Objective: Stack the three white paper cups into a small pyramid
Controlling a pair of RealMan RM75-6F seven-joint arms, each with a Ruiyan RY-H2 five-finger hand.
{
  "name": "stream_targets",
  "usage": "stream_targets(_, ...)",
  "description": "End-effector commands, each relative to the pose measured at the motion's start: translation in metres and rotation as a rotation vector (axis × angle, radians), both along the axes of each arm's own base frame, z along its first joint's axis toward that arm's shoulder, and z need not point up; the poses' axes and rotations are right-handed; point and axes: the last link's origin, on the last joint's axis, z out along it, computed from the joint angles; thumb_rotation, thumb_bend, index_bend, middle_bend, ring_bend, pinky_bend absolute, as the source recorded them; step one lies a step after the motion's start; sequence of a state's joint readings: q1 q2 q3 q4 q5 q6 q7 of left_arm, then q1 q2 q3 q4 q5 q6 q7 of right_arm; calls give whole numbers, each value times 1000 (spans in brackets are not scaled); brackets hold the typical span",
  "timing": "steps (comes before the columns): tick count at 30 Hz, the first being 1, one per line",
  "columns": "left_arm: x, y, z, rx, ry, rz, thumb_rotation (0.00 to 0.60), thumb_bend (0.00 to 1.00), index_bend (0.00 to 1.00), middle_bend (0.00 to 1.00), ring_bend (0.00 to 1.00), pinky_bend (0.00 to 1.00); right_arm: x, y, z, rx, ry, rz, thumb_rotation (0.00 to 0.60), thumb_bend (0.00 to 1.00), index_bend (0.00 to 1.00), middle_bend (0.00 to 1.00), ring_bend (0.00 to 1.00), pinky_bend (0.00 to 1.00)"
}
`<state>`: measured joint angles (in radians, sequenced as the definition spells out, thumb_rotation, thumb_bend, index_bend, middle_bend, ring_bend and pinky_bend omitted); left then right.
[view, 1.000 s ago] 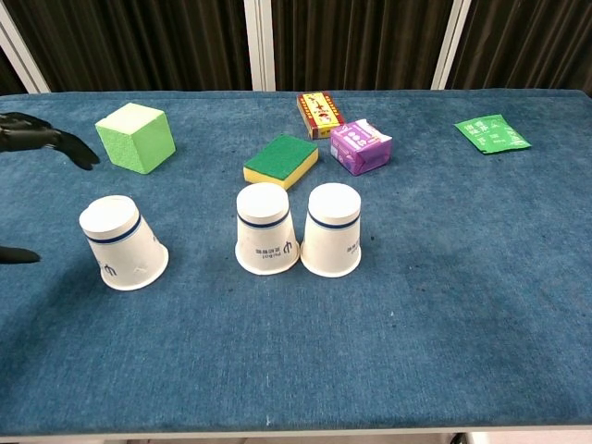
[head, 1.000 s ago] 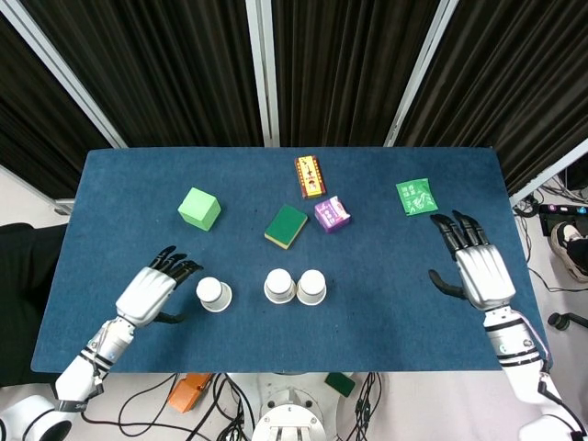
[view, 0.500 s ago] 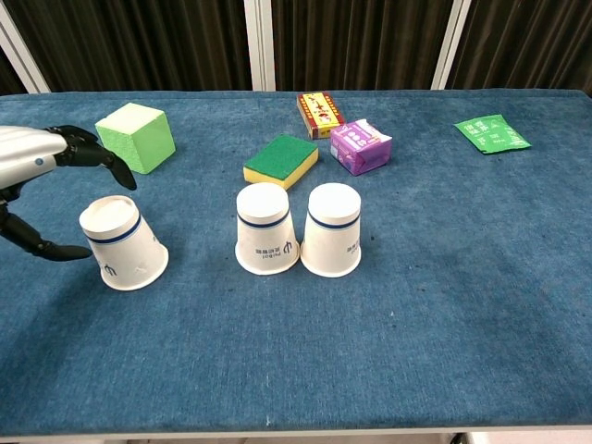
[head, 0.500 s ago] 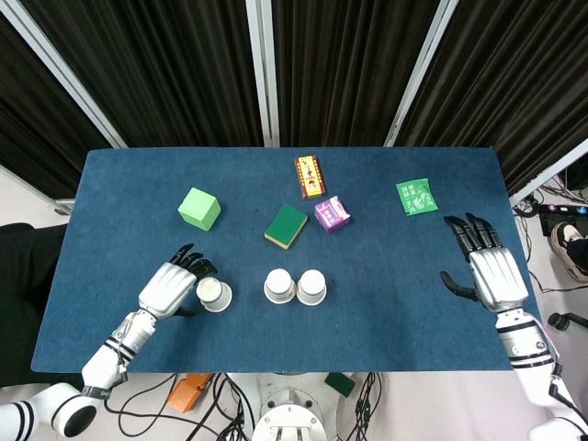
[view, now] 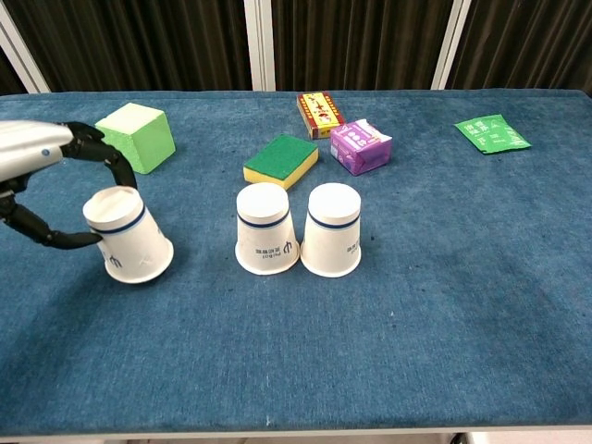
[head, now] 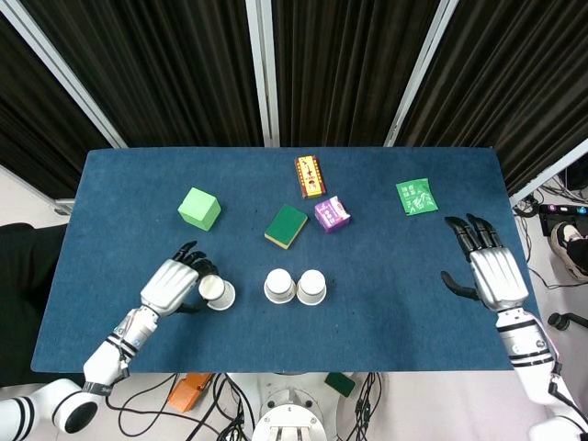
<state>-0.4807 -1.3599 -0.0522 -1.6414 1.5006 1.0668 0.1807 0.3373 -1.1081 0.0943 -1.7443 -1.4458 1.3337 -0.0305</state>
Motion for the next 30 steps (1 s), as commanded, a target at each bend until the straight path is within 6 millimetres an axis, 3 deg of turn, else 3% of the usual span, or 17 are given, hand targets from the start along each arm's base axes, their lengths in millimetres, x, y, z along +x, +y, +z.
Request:
stream_targets(1,16,7,13,18,-35,-27,600,341,426,324,205,42,-1,1,1,-1,2,-1,600,447,66,154,36,105)
stream_targets(7,61,18,30,36,-100,-129,600,341,427,323,206,42,-10,11,6,-6,15,-18,600,447,67,154,36,98)
stream_targets(14,110,24,18,-31,-124,-231,600,341,426,323,206,42,-31,31,21,-50,-10,-62,600,448,67,154,36,98)
stream_targets(24,157,35,-8,-85,-71,-301,600,341,427,323,206,42,-45,39,28,-64,-26,-91,600,448,67,154,36,98)
stream_targets(30,169,42,-18,-104,-43,-292,600,342,426,323,205,42,-48,38,26,-55,-32,-96,600,448,67,154,36,98)
